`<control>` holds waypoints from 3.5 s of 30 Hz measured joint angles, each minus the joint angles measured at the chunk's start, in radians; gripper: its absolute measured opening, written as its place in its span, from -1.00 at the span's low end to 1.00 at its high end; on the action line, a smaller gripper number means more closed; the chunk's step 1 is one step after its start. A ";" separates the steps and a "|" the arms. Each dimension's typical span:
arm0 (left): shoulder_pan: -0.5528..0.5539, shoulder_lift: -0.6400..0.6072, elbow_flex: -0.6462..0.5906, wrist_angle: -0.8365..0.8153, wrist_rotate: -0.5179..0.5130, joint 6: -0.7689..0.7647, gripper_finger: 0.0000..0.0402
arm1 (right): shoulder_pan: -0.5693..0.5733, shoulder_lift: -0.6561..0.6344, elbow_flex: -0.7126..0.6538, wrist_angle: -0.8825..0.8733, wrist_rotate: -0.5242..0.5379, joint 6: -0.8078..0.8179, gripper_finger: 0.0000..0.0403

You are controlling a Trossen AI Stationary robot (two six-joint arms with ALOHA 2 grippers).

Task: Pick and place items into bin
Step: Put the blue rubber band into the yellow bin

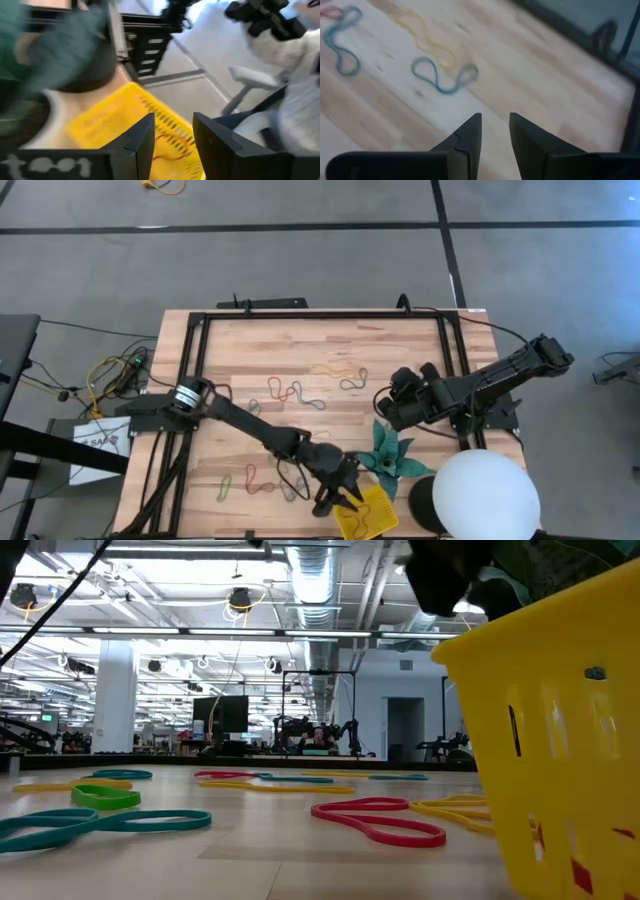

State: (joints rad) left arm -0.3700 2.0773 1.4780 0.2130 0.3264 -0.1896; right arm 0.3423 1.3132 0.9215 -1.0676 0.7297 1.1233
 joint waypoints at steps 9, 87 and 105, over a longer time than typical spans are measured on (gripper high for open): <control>0.050 -0.301 -0.005 -0.571 -0.238 0.206 -0.44 | 0.095 0.000 0.000 -0.205 -0.236 0.220 -0.53; 0.200 -1.730 -1.062 -0.328 -0.600 -0.083 -0.44 | 0.124 0.128 -0.121 -0.265 -0.152 0.503 -1.00; 0.200 -1.730 -1.062 -0.373 -0.621 -0.078 -0.44 | 0.101 -0.038 0.215 -0.092 0.349 -0.065 -1.00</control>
State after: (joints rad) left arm -0.1699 0.3470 0.4157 -0.1604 -0.2943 -0.2672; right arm 0.4433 1.2748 1.1366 -1.1591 1.0786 1.0578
